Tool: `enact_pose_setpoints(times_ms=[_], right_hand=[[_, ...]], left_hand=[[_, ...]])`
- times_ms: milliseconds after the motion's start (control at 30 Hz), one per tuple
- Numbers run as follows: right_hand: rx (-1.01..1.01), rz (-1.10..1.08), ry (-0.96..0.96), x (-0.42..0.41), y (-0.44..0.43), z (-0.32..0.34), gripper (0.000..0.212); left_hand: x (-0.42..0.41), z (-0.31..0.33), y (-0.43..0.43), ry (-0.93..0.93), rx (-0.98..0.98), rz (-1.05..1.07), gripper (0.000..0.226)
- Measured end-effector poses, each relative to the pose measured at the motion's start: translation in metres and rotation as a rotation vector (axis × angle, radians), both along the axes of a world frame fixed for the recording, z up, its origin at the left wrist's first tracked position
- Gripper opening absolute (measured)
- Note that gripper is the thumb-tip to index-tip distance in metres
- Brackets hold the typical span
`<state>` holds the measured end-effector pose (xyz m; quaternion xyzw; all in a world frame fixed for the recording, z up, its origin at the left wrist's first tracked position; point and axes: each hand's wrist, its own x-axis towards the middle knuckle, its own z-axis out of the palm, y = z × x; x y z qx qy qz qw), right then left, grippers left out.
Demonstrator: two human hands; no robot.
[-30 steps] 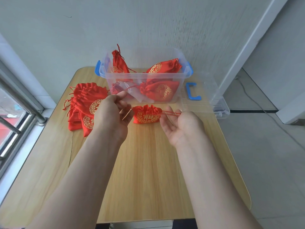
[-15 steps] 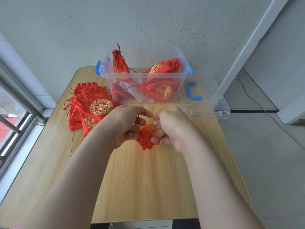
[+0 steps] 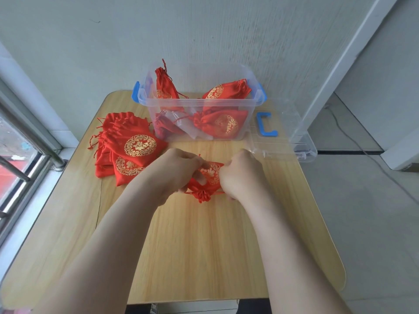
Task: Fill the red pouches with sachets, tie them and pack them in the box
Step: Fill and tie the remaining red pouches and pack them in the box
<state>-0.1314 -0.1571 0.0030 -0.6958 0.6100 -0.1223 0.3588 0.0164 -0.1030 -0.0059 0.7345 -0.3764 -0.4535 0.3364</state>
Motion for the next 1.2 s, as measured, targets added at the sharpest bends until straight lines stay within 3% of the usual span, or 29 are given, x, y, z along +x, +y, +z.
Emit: enact_pose_setpoints(times_ms=[167,233,367,500,767,900,1033,1200], right_hand=[[0.071,-0.001,-0.444,0.001,-0.004,0.003,0.015],[0.083,-0.011,-0.527,0.002,-0.005,0.006,0.014],[0.0,0.007,-0.486,0.005,-0.012,0.001,0.012],[-0.068,-0.006,-0.565,0.007,-0.011,0.002,0.011],[-0.056,-0.06,-0.632,0.004,-0.011,0.007,0.023],[-0.014,-0.078,-0.588,0.004,-0.014,0.008,0.024],[-0.036,-0.148,-0.625,0.006,-0.016,0.008,0.025],[-0.064,-0.192,-0.692,0.003,-0.018,0.007,0.01]], left_hand=[[-0.003,0.003,-0.003,-0.084,-0.129,0.017,0.027],[-0.003,0.004,-0.003,-0.058,-0.163,0.062,0.024],[-0.003,0.009,-0.003,-0.005,-0.272,0.129,0.019],[0.0,0.011,-0.002,0.002,-0.361,0.131,0.017],[0.0,0.005,-0.001,-0.317,-0.508,-0.052,0.011],[-0.004,0.006,-0.002,-0.363,-0.509,-0.015,0.019],[-0.005,0.01,-0.002,-0.216,-0.463,0.025,0.007],[-0.007,0.014,-0.004,0.039,-0.388,0.145,0.012]])
